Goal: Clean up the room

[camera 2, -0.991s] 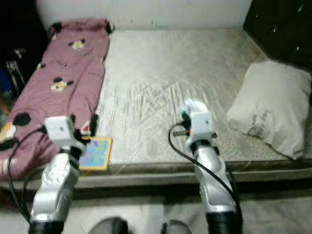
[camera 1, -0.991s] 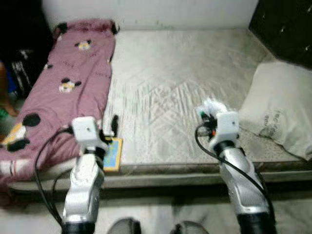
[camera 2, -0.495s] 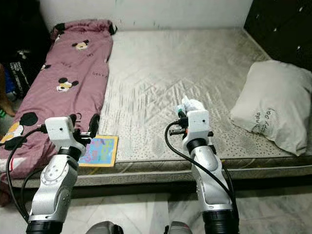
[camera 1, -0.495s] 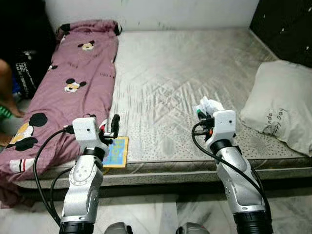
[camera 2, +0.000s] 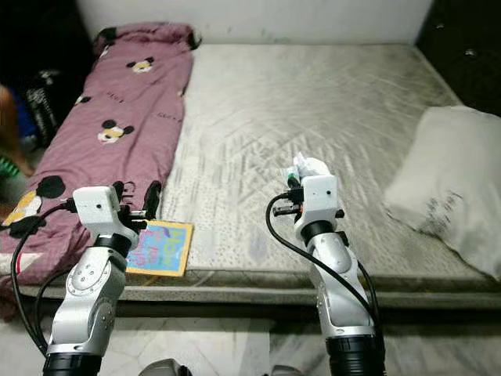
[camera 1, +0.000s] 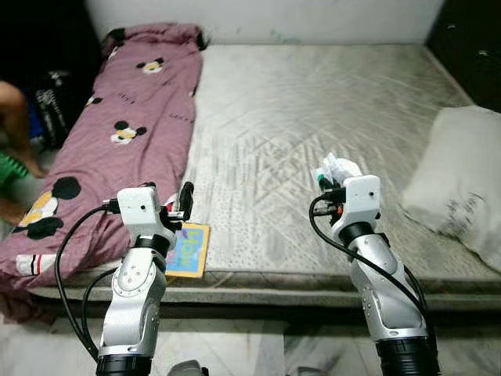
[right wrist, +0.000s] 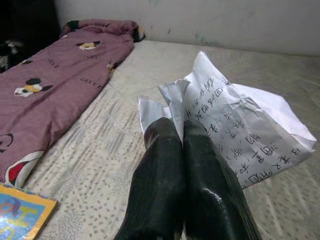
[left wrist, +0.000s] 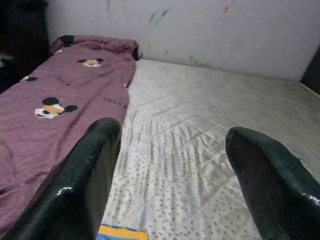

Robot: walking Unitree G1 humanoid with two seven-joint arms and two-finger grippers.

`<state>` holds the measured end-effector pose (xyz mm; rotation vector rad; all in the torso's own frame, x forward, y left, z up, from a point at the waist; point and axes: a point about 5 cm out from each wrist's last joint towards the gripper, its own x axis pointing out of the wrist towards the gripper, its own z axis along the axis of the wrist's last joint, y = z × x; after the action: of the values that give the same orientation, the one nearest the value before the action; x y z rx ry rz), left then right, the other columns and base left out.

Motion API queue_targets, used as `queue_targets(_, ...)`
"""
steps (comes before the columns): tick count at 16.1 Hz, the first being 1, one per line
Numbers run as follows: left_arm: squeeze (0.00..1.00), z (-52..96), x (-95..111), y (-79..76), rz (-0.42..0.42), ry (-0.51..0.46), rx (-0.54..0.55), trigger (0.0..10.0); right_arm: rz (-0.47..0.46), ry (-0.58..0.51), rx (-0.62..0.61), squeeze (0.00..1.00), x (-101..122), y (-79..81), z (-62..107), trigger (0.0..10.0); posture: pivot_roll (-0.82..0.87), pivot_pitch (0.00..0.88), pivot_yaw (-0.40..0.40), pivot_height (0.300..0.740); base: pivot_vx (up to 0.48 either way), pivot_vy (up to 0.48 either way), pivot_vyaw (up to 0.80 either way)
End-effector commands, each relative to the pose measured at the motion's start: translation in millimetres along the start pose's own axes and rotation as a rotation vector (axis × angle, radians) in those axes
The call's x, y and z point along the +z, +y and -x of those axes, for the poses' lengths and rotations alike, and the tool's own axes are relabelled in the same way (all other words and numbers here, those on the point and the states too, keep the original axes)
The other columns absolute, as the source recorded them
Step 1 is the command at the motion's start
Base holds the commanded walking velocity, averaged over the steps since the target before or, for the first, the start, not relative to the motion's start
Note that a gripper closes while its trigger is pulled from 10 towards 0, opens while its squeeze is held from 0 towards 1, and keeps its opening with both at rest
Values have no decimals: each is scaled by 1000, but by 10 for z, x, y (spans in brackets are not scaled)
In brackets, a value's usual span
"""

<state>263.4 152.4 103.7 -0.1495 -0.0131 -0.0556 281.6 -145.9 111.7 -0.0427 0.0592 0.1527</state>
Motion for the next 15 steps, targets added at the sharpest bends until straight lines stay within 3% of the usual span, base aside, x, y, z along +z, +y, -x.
queue_targets(1, 0, -6, 21, 11, 0, -8, -1, 10000, 6, -3, -8, 0, 5, -20, -11, 10000, -92, 0, 25, 740, 337, 0, 0)
queue_targets(6, 0, -23, 20, 15, -2, -4, -2, 10000, 20, 1, -17, 0, -16, -48, -3, 10000, -94, 0, 28, 740, 327, 0, 0)
queue_targets(12, 0, -31, -20, 44, 20, 24, 43, 10000, 10, 13, -21, 0, -50, -56, 0, 10000, -90, 0, 28, 740, 0, 0, 0)
queue_targets(15, 0, -30, -24, 35, 19, 26, 40, 10000, 15, 10, -17, 0, -50, -52, 3, 10000, -92, 0, 26, 740, 0, 480, 0)
